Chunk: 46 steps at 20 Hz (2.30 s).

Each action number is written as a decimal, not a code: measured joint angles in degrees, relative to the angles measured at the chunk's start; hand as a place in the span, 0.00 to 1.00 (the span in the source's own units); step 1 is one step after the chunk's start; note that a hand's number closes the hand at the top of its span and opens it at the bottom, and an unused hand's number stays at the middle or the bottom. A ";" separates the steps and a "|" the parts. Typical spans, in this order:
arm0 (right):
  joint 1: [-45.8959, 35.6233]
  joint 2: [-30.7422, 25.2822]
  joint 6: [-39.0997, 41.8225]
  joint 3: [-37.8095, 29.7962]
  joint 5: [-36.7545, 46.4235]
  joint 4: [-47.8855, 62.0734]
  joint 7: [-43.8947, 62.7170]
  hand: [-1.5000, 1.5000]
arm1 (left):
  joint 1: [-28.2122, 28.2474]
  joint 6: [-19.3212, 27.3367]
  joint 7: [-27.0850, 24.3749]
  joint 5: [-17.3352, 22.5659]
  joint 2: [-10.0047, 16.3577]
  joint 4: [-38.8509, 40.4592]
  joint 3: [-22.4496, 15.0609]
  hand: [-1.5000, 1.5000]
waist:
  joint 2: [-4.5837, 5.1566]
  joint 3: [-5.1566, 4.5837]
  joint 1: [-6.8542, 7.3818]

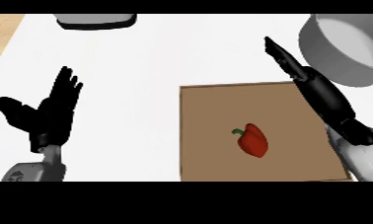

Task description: Pick the bell pepper from the tray and place it in the pot

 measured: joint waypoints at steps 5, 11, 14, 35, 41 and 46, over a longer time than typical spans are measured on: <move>-5.24 1.97 10.45 0.07 -4.42 8.29 -5.55 1.00 | -4.42 -0.88 -0.33 -2.58 2.00 -0.97 -0.95 0.50 | -0.24 0.01 3.66; -11.73 1.06 15.92 1.79 3.40 19.56 -20.24 0.00 | -8.03 -2.07 -0.68 -3.92 2.86 -2.50 -2.28 0.50 | -0.03 0.05 6.02; -13.24 2.27 19.76 1.33 3.88 27.35 -30.16 0.00 | -8.60 -2.49 -0.03 -3.90 3.41 -3.45 -2.06 0.50 | -0.09 0.07 5.92; -25.25 -11.63 25.34 22.82 24.70 15.22 -28.23 0.00 | -7.04 -3.34 1.48 -3.86 4.71 -4.39 0.91 0.50 | -1.51 -0.21 2.73; -21.83 -12.73 26.84 25.93 29.57 8.71 -24.37 0.00 | -5.96 -3.15 1.45 -4.97 3.54 -5.15 0.63 0.50 | -1.46 -0.19 2.37; -17.46 -12.61 26.86 25.47 33.36 6.33 -24.04 0.00 | -6.24 -3.62 3.12 -5.31 3.70 -6.42 1.75 0.50 | -1.40 -0.17 2.38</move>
